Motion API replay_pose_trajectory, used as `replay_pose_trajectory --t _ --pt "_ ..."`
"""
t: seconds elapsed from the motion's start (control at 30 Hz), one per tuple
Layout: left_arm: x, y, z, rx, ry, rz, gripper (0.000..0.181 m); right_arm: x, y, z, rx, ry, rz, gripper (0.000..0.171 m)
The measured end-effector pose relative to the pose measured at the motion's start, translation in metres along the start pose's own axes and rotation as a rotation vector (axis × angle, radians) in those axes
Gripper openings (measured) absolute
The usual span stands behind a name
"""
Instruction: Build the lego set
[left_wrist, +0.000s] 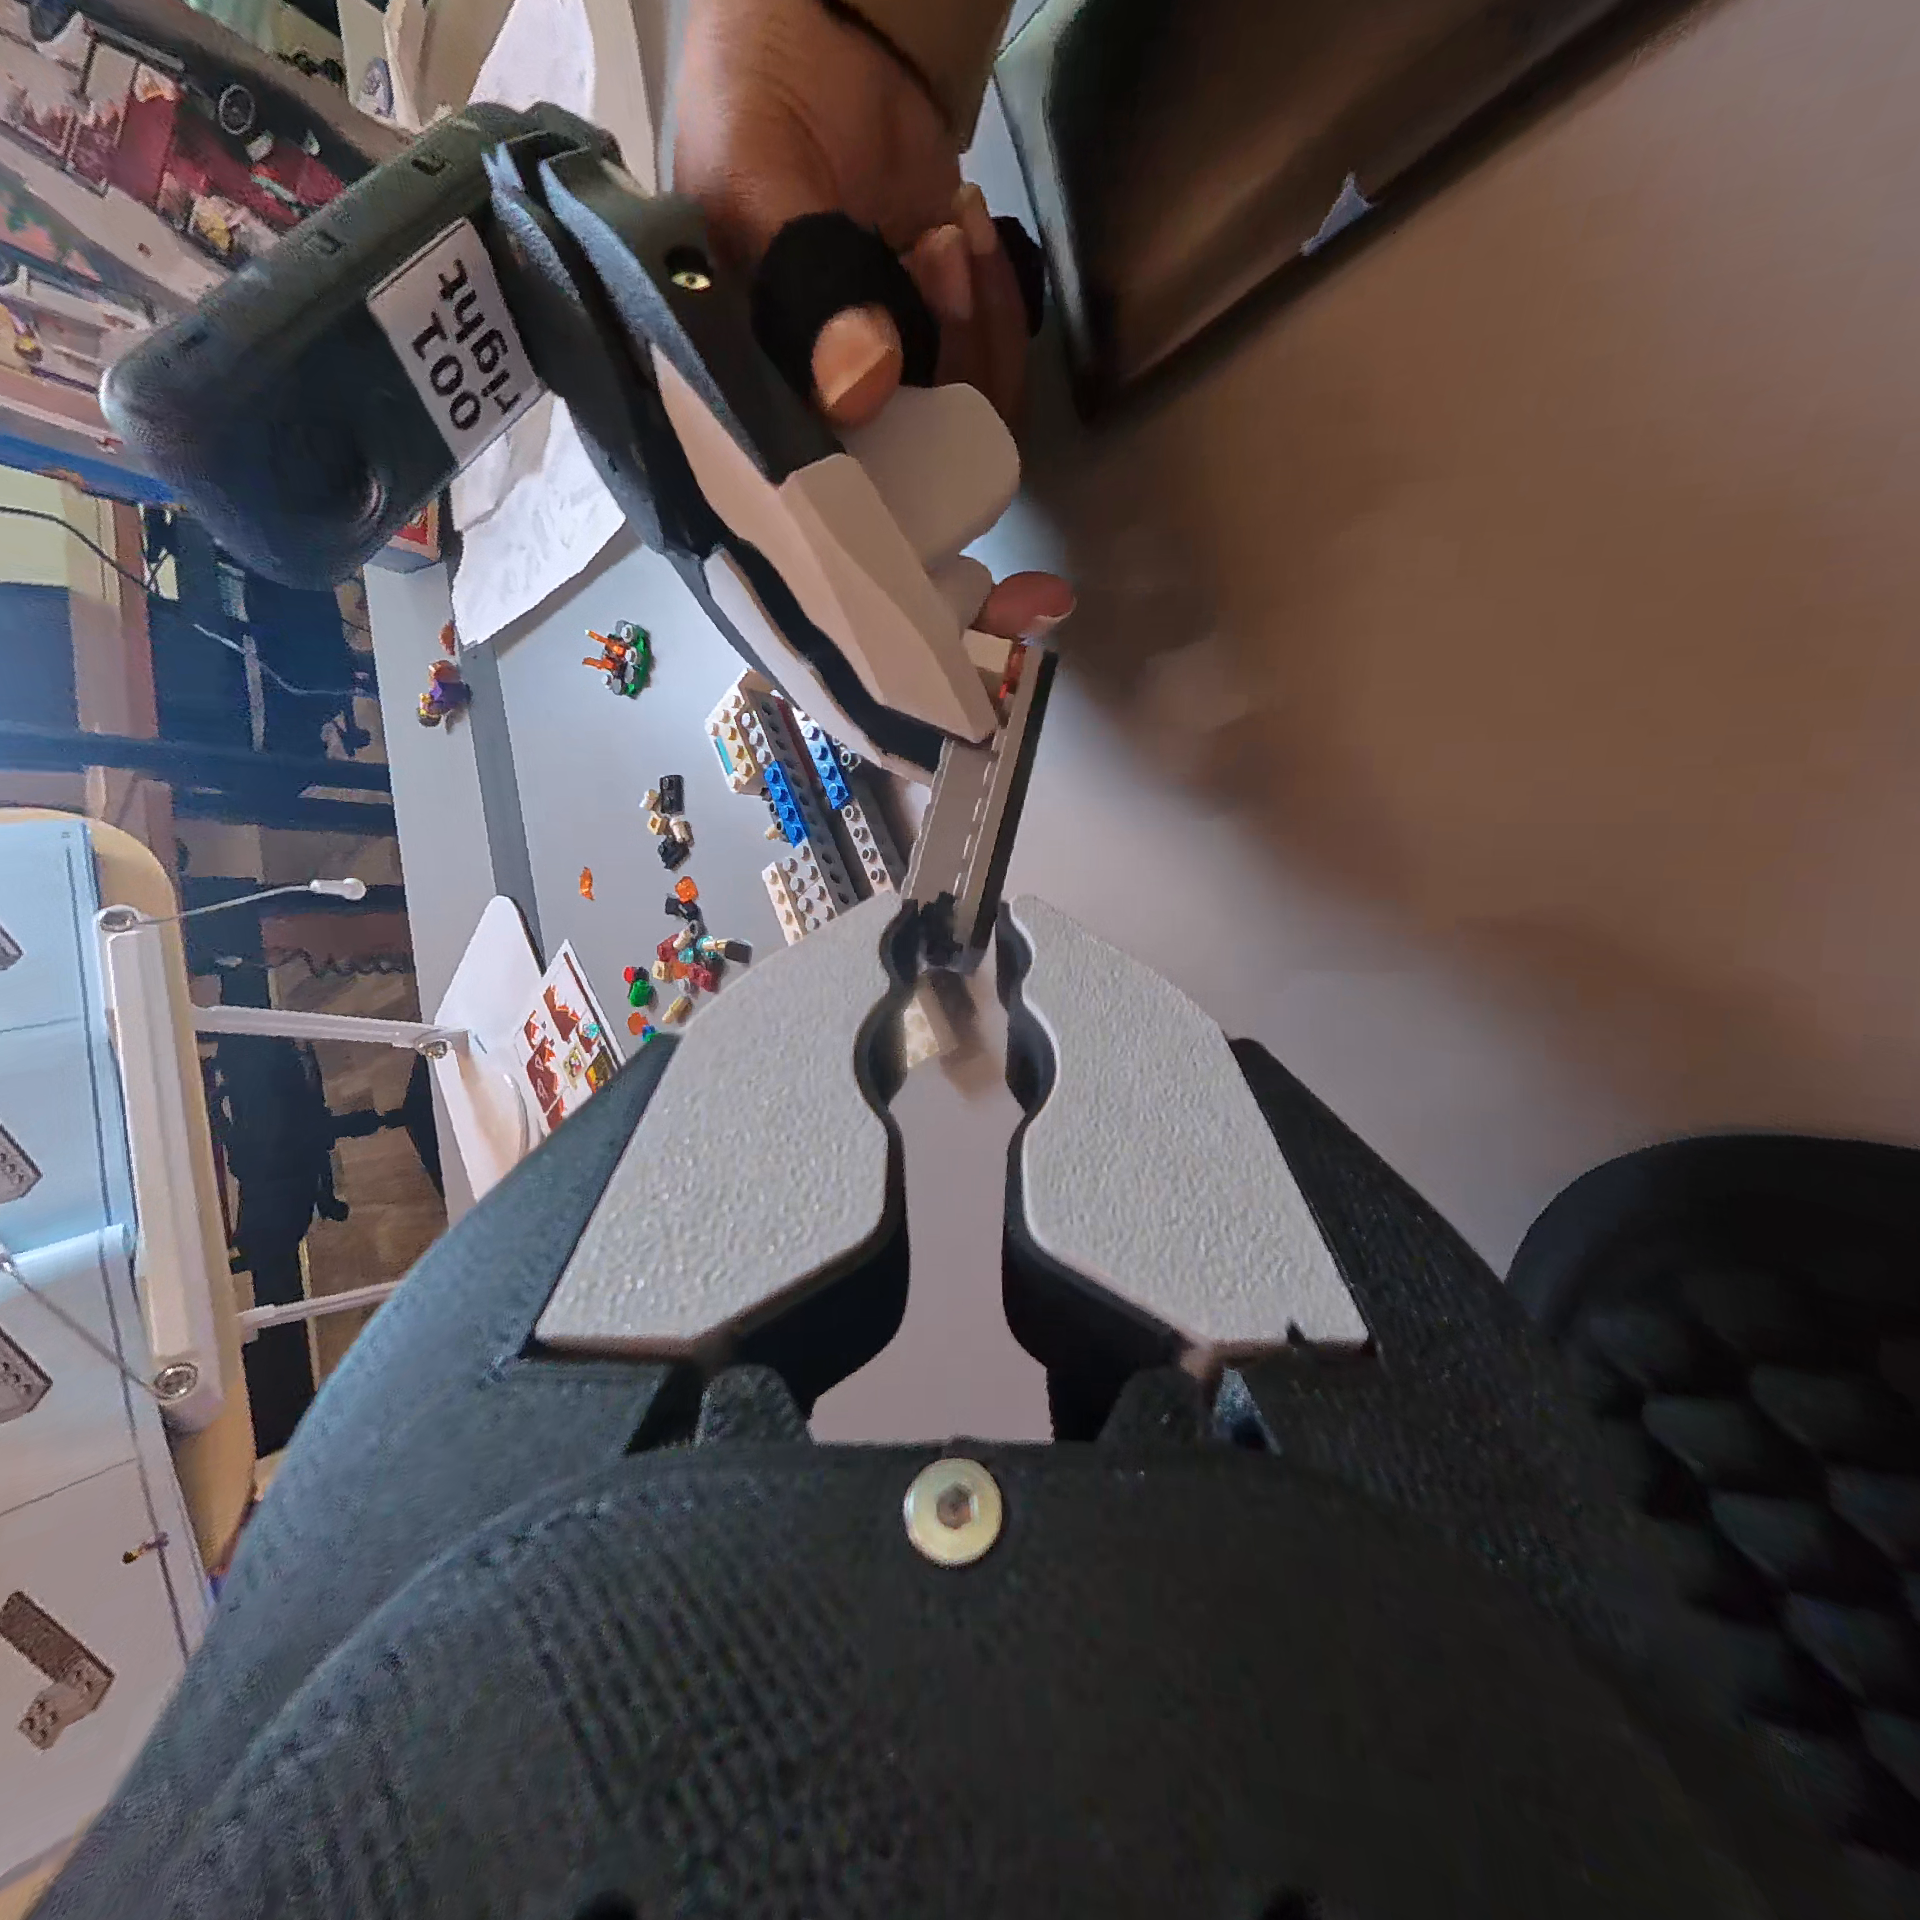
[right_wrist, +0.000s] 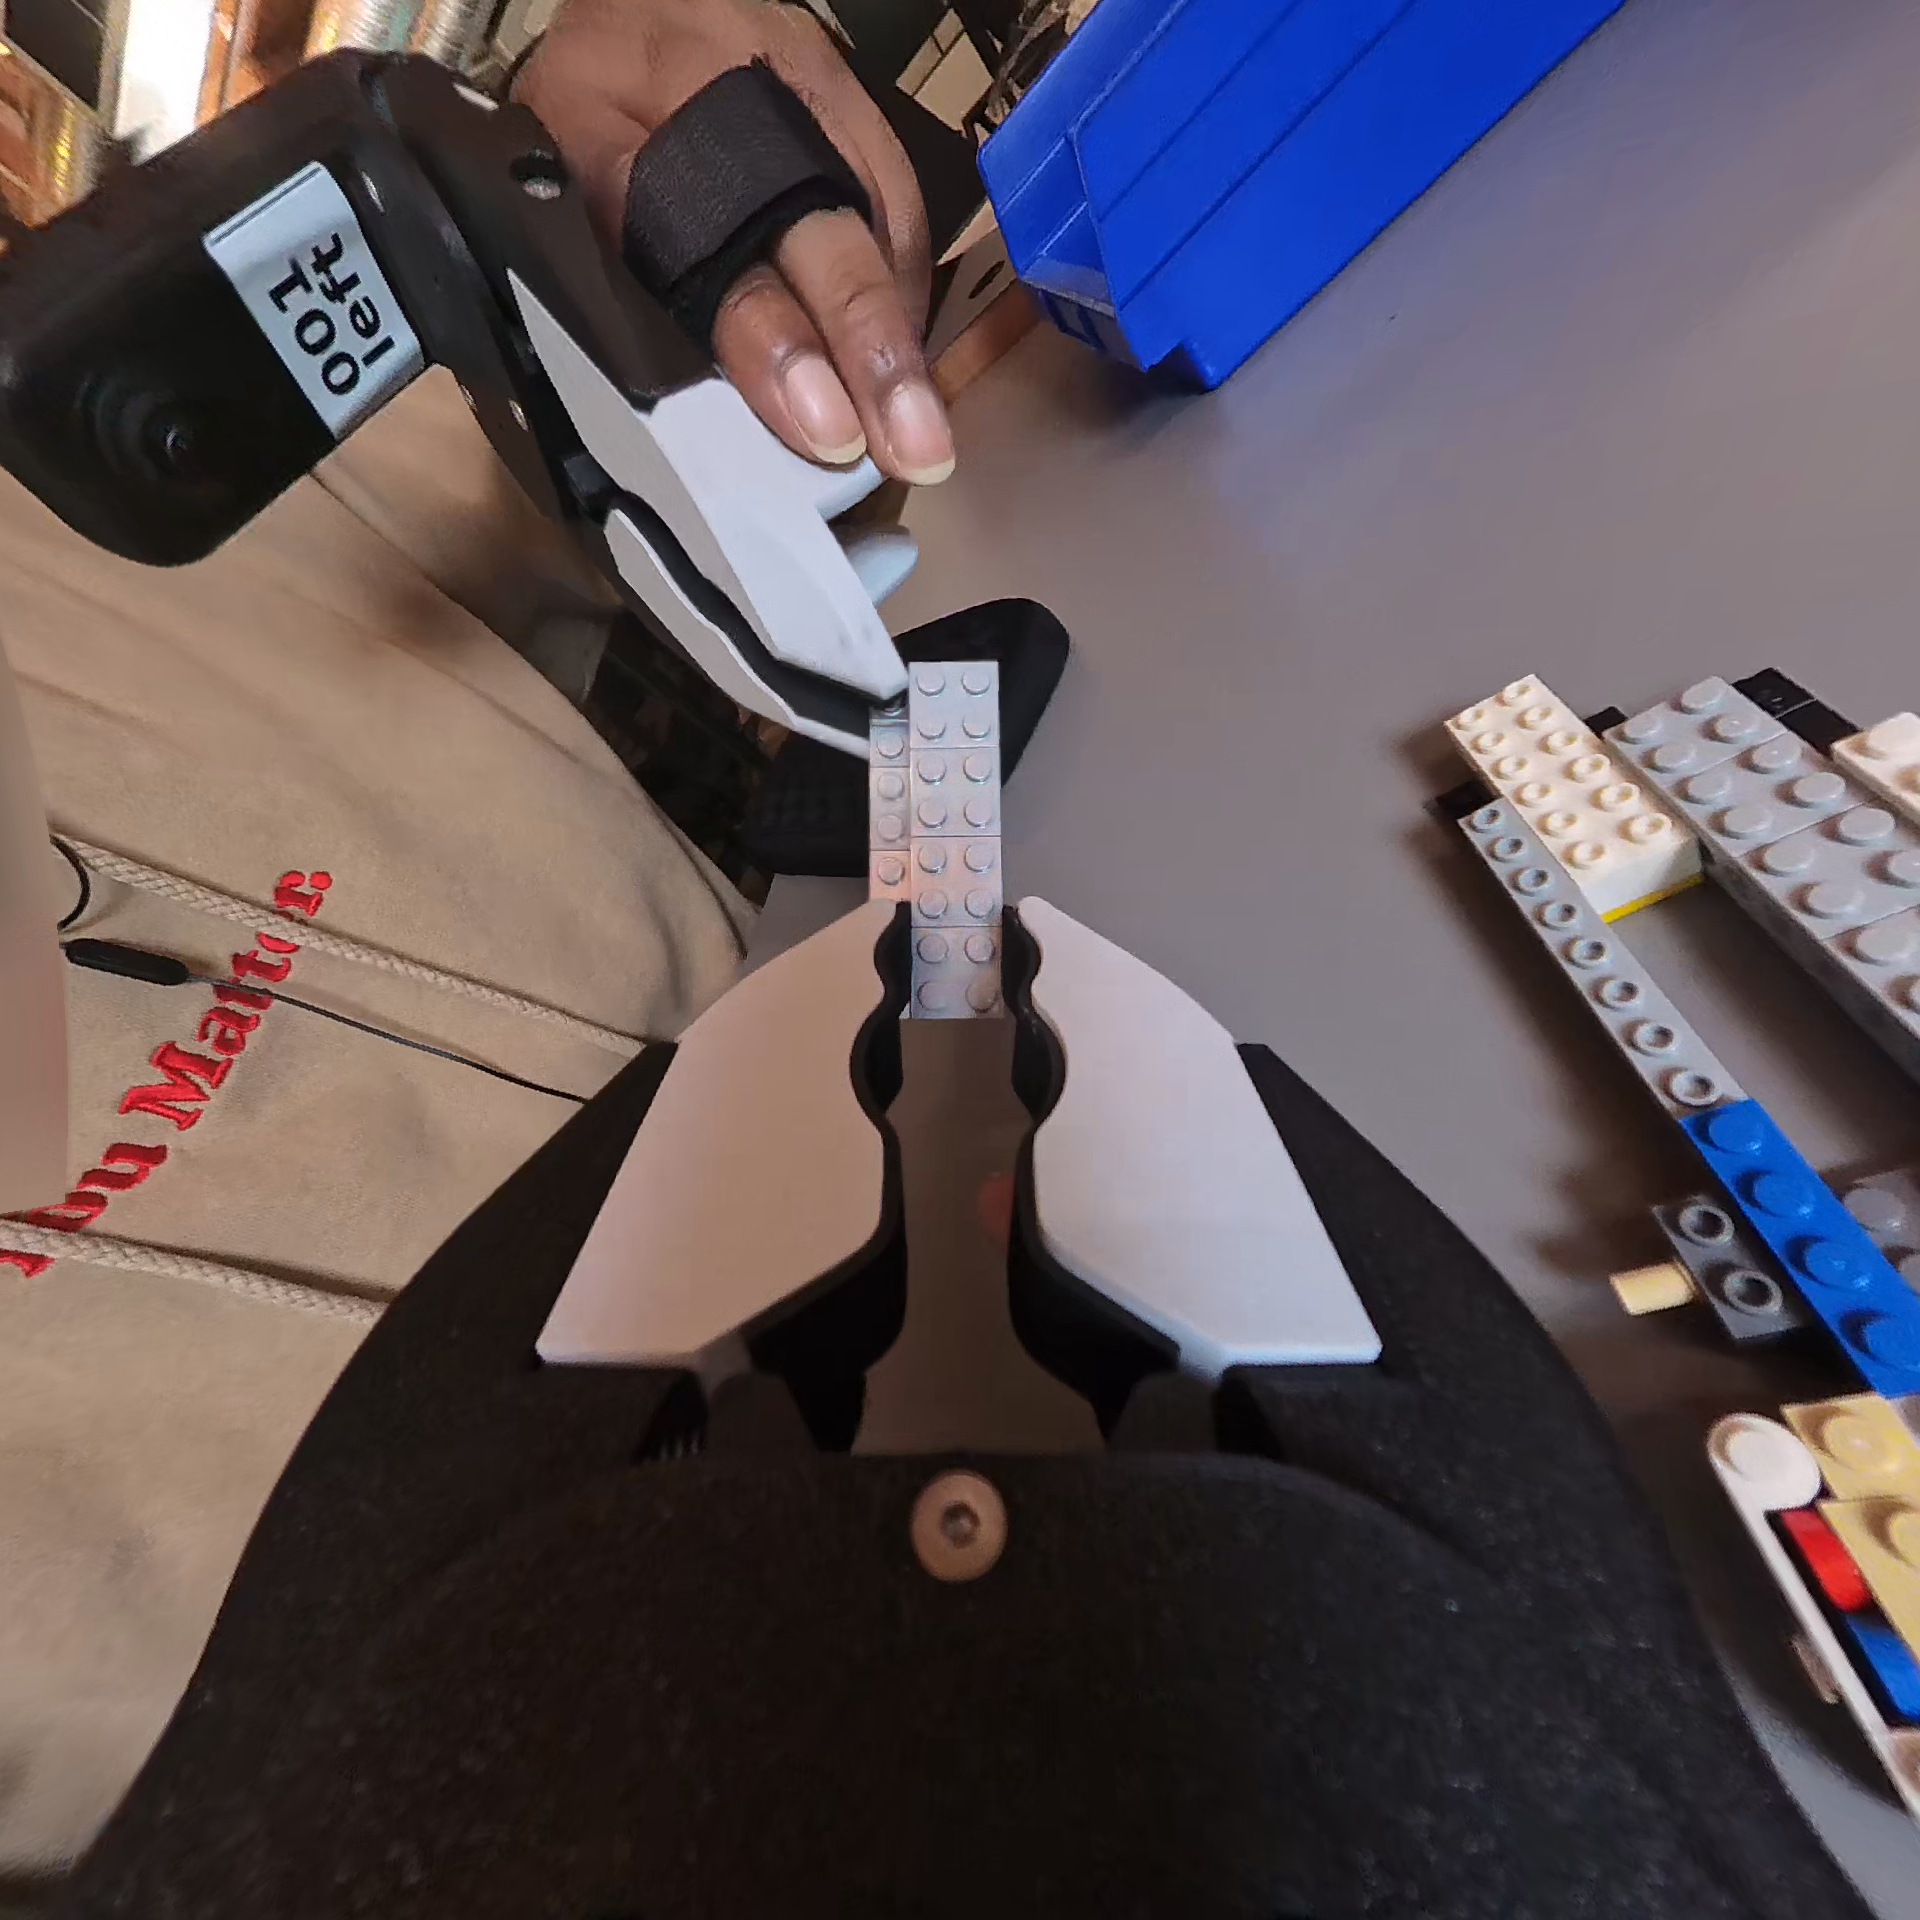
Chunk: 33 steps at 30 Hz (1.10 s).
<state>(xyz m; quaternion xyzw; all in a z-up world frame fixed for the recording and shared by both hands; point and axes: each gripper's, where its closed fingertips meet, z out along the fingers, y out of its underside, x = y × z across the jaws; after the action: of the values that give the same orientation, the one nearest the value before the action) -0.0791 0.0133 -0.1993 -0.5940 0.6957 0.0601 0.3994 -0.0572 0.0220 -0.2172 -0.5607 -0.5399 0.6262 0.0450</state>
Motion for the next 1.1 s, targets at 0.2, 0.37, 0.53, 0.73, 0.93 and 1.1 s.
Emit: replay_pose_trajectory --t 0.2,0.37,0.53,0.73,0.93,1.1 --pt "0.004 -0.004 -0.002 0.001 0.041 0.064 0.013 -0.006 0.001 0.0 0.002 -0.061 0.05 0.016" --pt "-0.002 -0.008 -0.006 0.016 0.02 0.014 0.013 -0.011 -0.004 -0.003 0.032 -0.098 0.071 0.016" --pt "-0.001 -0.01 -0.009 0.018 0.032 -0.022 0.013 -0.014 -0.005 -0.003 0.04 -0.125 0.082 0.016" --pt "-0.005 -0.014 -0.013 0.031 0.033 -0.108 0.013 -0.018 -0.01 -0.004 0.064 -0.152 0.092 0.016" --pt "-0.007 -0.017 -0.016 0.067 0.033 -0.148 0.013 -0.022 -0.011 -0.005 0.072 -0.179 0.097 0.016" --pt "-0.006 -0.019 -0.017 0.066 0.038 -0.127 0.013 -0.025 -0.009 -0.004 0.061 -0.196 0.11 0.016"
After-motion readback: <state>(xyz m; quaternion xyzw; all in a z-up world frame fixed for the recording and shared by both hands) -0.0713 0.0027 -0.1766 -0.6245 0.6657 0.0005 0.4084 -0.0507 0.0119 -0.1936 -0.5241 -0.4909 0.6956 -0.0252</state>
